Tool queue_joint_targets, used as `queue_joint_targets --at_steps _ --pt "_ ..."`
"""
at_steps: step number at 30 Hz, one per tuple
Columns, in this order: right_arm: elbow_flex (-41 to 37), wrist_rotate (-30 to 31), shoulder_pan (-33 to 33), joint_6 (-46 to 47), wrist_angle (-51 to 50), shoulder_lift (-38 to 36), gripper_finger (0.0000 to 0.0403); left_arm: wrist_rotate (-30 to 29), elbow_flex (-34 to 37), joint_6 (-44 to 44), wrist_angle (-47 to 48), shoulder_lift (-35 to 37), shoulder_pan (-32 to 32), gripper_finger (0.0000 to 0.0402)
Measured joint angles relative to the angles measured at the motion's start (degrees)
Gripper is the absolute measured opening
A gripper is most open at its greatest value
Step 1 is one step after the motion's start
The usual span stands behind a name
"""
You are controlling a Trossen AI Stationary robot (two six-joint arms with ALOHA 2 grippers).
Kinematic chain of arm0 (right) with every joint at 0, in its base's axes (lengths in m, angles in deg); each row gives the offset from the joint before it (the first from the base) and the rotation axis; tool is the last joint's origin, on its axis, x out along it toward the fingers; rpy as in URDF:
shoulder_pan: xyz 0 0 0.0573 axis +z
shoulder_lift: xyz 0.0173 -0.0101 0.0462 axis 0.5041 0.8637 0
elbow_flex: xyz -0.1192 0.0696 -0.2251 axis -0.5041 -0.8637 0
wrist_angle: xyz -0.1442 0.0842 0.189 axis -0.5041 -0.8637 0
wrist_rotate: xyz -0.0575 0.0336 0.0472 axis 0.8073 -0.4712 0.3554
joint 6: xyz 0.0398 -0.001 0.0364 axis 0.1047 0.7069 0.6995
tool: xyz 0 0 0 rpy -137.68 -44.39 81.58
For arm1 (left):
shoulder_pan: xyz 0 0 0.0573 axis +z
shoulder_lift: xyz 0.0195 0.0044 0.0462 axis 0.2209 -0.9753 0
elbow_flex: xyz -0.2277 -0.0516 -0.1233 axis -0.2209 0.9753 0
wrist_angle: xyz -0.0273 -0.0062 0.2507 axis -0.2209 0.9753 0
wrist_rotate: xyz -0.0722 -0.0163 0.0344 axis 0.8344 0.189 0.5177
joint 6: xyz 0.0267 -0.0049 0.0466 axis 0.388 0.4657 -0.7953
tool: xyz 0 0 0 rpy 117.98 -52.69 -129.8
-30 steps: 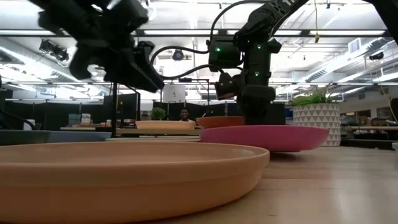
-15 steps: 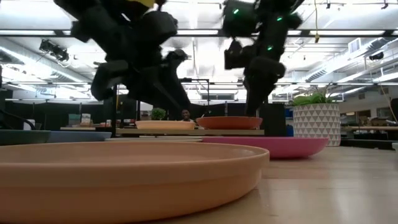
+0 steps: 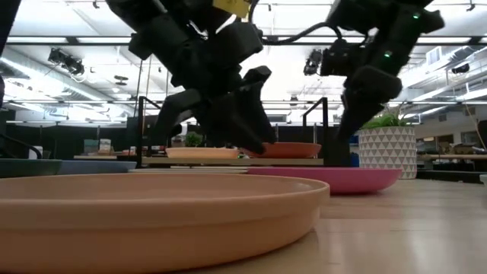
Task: Place and stack plates onto a shelf
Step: Stack the pink plate on top of the orange plate on the shelf
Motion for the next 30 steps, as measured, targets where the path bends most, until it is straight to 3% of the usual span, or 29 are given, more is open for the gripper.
queue_joint_targets --at_steps 4,10,18,30 --pt "-1.73 0.13 1.45 4.69 -3.05 0.19 0.0103 -0.32 -0.05 -2.87 1.25 0.0 -0.9 0.0142" --pt "-4.24 5.08 5.31 6.23 -3.01 -2.43 0.0103 1.43 0.1 -5.46 5.39 -0.68 -0.78 0.0142" --pt "-4.67 5.47 8.16 8.07 -3.67 -3.2 0.0103 1.82 -0.09 -8.16 3.4 -1.33 -0.35 0.0142" --pt "-4.72 17.3 14.34 5.51 2.1 -1.42 0.0103 2.43 -0.01 -13.8 -0.03 -5.4 0.61 0.0141"
